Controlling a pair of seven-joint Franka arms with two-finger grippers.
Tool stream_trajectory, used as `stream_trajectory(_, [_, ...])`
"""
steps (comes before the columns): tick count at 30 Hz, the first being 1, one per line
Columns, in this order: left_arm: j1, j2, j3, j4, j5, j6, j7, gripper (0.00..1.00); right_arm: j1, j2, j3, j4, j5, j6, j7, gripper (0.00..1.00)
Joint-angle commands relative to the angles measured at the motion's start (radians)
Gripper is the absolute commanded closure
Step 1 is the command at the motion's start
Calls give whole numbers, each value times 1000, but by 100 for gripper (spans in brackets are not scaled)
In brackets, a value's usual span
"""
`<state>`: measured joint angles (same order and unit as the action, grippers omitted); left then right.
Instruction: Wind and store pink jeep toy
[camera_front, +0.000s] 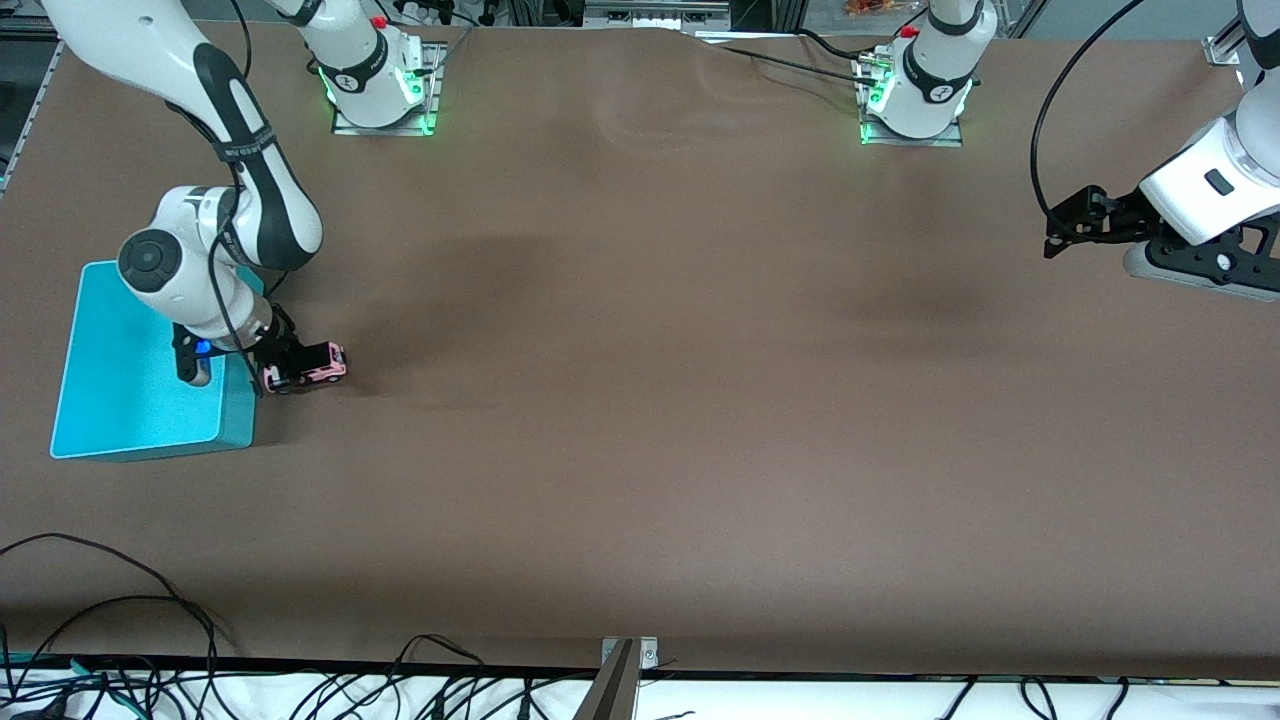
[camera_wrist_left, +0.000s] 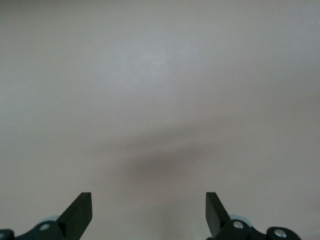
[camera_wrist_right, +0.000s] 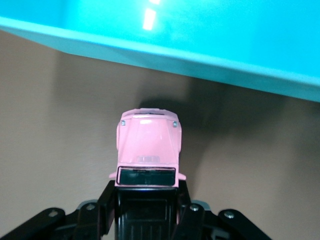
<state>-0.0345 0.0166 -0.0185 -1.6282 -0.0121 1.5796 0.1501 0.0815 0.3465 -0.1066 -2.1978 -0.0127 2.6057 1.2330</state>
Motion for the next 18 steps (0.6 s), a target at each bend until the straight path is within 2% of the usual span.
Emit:
stream_trajectory(1, [-2, 16, 2, 37, -14, -27, -7, 0, -3, -119, 7, -11, -18, -47, -53, 100])
stream_trajectory(8, [-1, 16, 2, 37, -14, -27, -7, 0, -5, -214, 7, -10, -16, -150, -275, 100])
stream_trajectory(15, [-1, 16, 2, 37, -14, -27, -7, 0, -5, -222, -7, 67, -15, -367, -668, 100])
stream_trajectory(18, [-1, 16, 2, 37, -14, -26, -7, 0, -5, -228, -45, 84, -15, -412, -803, 100])
